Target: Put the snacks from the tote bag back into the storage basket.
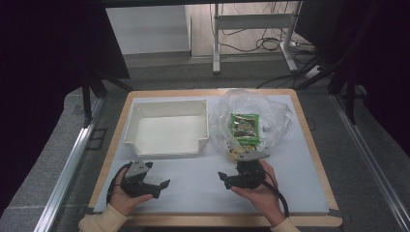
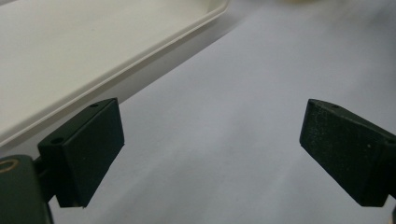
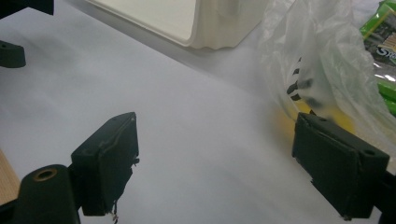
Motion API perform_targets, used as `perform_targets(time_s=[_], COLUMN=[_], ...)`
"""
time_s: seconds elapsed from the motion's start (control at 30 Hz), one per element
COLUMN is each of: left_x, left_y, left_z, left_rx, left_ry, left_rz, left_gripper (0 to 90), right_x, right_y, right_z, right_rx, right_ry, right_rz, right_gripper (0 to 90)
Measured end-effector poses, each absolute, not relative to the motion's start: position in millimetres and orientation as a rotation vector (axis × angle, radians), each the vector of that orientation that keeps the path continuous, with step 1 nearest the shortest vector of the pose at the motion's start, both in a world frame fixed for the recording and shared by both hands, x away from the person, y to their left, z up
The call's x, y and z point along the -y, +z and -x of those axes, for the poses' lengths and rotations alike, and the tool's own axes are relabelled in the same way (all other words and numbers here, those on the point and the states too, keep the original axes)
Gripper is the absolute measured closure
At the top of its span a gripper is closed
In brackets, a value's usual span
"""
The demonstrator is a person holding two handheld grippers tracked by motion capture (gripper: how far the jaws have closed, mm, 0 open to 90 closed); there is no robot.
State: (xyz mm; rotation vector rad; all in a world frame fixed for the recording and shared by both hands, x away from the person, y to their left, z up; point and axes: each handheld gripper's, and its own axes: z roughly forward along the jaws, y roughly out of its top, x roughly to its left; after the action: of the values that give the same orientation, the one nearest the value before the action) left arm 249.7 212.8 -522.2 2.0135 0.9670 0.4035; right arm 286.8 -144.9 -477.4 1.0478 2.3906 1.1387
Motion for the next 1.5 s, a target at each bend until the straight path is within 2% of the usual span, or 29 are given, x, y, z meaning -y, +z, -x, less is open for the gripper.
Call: perform_targets(time_s=[0.83, 1.5], left_x=[-212.4, -212.3], left_y=[-523.9, -524.3], left_z=[-248.8, -251.0], left_rx=[-0.924, -0.943], left_ry=[0.426, 0.436], left_rz=[-2.053, -2.040], left_gripper=[7.4, 7.7], right_x=[138.6, 142.1], right_y=[-476.3, -443.1], right_z=[-296.6, -299.6], right_rx=[-2.394, -2.352], right_ry=[1.156, 1.239], right_rz=[-1.045, -1.047], right_gripper=[19.6, 19.2])
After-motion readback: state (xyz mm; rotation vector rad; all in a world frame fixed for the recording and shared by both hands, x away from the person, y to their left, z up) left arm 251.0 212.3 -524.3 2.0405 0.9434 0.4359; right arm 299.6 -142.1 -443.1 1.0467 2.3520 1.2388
